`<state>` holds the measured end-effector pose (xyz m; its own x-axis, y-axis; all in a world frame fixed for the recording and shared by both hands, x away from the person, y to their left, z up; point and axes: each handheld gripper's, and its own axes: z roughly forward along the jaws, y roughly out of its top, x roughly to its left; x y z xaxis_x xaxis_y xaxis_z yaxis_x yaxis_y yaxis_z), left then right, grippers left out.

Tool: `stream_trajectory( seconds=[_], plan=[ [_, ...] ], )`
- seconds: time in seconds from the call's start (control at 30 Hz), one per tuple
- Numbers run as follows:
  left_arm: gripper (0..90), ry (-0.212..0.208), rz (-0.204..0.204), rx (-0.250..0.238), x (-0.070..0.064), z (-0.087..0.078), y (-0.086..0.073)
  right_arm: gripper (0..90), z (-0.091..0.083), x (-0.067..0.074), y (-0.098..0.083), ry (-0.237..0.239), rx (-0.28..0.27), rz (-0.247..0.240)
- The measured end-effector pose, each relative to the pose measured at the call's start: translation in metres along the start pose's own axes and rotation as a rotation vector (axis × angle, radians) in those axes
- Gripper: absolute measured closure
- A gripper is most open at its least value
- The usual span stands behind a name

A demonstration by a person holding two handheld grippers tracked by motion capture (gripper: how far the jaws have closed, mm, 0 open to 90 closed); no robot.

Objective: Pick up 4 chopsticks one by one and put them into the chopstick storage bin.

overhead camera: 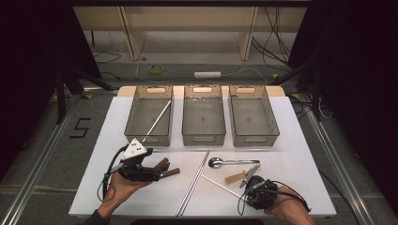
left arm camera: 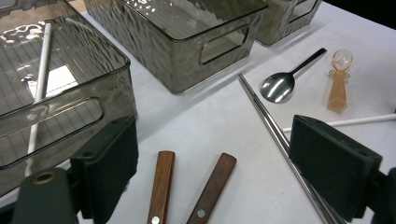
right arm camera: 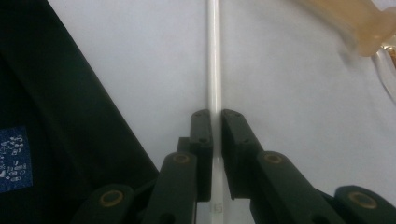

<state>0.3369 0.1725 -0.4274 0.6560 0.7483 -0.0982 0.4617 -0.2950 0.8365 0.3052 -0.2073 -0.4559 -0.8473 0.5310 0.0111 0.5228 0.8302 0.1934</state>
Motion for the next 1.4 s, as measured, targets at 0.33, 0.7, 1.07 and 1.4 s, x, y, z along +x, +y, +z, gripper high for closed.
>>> stream_trajectory(
  seconds=[0.33, 0.7, 1.07, 1.4],
  plan=[
    [15.7, -0.010, 0.015, -0.005, -0.005, -0.001, 0.000, 84.9, 0.000, 0.000, 0.000, 0.007, -0.002, -0.011],
    [15.9, -0.066, 0.066, 0.023, -0.018, 0.005, 0.005, 85.2, -0.020, -0.003, -0.002, 0.010, -0.070, -0.030],
    [16.0, -0.158, 0.169, 0.078, -0.044, 0.018, 0.016, 85.1, -0.034, 0.001, 0.018, 0.014, -0.123, -0.115],
    [16.0, -0.211, 0.257, 0.149, -0.063, 0.033, 0.019, 85.1, -0.040, 0.007, 0.037, 0.022, -0.135, -0.191]
  ],
)
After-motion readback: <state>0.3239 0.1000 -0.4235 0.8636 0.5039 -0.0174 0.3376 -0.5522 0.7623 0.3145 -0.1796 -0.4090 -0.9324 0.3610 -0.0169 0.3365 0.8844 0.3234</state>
